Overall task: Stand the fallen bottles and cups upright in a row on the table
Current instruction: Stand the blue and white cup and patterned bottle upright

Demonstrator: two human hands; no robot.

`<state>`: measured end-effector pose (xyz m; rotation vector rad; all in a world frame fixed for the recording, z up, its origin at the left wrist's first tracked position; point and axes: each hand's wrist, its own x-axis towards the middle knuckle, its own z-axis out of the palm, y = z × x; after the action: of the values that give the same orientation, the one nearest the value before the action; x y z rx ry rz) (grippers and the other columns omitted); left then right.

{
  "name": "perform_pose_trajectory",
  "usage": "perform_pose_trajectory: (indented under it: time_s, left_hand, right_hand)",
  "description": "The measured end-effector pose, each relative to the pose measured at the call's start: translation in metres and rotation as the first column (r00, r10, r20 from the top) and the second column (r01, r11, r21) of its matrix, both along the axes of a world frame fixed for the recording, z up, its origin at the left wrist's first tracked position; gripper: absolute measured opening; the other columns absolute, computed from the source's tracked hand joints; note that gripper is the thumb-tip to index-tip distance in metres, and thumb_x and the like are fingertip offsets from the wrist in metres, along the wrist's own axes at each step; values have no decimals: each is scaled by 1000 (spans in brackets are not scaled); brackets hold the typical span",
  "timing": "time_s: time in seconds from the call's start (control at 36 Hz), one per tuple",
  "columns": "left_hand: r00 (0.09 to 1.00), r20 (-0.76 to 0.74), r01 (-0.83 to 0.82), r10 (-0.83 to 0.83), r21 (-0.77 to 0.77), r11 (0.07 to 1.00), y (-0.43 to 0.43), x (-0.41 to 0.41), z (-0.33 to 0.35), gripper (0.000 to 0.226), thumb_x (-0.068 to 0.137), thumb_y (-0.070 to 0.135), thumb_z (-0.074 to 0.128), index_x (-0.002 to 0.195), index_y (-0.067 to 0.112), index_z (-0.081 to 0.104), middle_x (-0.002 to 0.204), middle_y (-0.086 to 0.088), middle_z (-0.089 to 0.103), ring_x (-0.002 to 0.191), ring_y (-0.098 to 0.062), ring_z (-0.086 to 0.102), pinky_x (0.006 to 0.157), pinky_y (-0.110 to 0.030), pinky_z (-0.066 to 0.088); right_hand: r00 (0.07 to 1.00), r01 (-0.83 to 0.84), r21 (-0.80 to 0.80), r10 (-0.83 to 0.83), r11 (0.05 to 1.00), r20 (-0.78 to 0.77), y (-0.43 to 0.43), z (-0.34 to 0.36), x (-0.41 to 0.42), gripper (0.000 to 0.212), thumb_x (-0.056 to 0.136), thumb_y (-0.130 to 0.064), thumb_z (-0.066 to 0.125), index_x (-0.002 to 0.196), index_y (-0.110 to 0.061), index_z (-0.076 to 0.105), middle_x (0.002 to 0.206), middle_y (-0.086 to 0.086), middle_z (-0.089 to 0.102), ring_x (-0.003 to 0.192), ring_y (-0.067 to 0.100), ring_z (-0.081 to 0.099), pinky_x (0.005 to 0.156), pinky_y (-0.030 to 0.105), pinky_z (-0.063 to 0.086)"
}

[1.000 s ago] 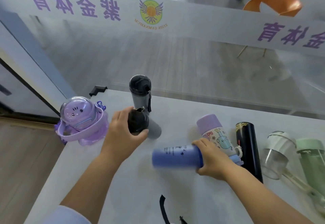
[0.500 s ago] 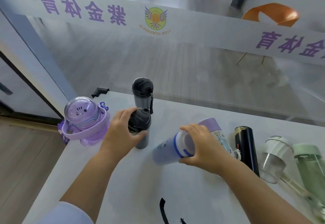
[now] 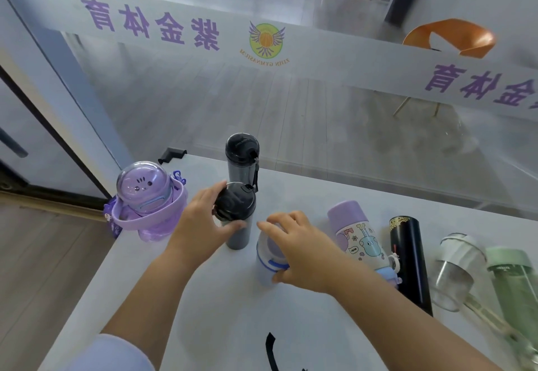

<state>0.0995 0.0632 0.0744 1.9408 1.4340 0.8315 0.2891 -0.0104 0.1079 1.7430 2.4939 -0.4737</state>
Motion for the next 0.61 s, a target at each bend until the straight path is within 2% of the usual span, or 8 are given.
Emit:
perform_pose_trajectory:
  time_s: [0.14,0.22,0.28,0.33,0.42,0.5,0.56,0.61]
  left_hand:
    - [1000,2,6,-6,-4,1000,-4,-7,3,80,65,14,84,135,17,45,119,-4,60,102,-18,60,88,-27,50]
    - [1000,-31,-6,6,24,1000,-10,-11,10,68,68,18,82,129,18,51,115,3,58,103,-19,60,89,-35,52]
    - [998,-59,-32,35,58,998,-14,-12,21,59,71,21,80,124,18,54,112,5,56,106,-20,57,93,-38,50]
    - [994,-70,-73,79,95,993,-16,-13,32,53,72,23,80,120,17,57,113,2,56,105,-19,56,93,-37,49]
    - [993,-55,-97,104,130,987,-20,-10,52,41,73,24,78,110,17,62,106,1,60,93,-15,59,83,-33,51]
    - [996,-50,-63,72,165,984,-26,4,72,29,75,24,76,101,17,66,98,1,65,87,-15,63,79,-36,54]
    - [997,-64,-37,49,180,983,-31,18,84,27,75,26,75,99,17,67,96,1,67,83,-17,63,78,-36,54]
    - [996,-91,-5,23,187,982,-38,37,92,28,75,31,74,99,18,68,94,4,67,80,-17,63,77,-34,53]
  right_hand:
    - [999,17,-30,-18,999,-35,-2,1,1,93,76,-40,73,147,-27,15,153,-1,19,136,26,19,106,40,38]
    - [991,64,-42,-68,997,-119,-6,8,3,89,79,-42,70,148,-32,14,156,-4,16,139,21,15,110,37,33]
    - [970,115,-26,-118,993,-212,-9,16,7,81,80,-45,68,146,-32,22,153,-8,22,138,14,19,110,30,29]
    - [945,171,-10,-167,985,-280,-13,25,14,70,80,-47,67,140,-33,34,146,-13,33,133,9,28,106,25,31]
    - [922,253,12,-237,967,-308,-22,38,31,58,80,-50,65,132,-35,44,131,-19,47,121,5,43,98,19,37]
    - [886,353,0,-334,936,-323,-35,45,52,53,81,-48,64,130,-34,47,109,-34,45,107,1,51,93,20,44]
    - [871,400,11,-376,917,-315,-43,45,68,52,80,-47,65,128,-35,49,108,-31,46,100,0,52,87,18,45]
    - [854,444,-2,-424,896,-303,-53,42,86,50,80,-47,66,126,-35,50,111,-23,49,96,1,51,79,13,40]
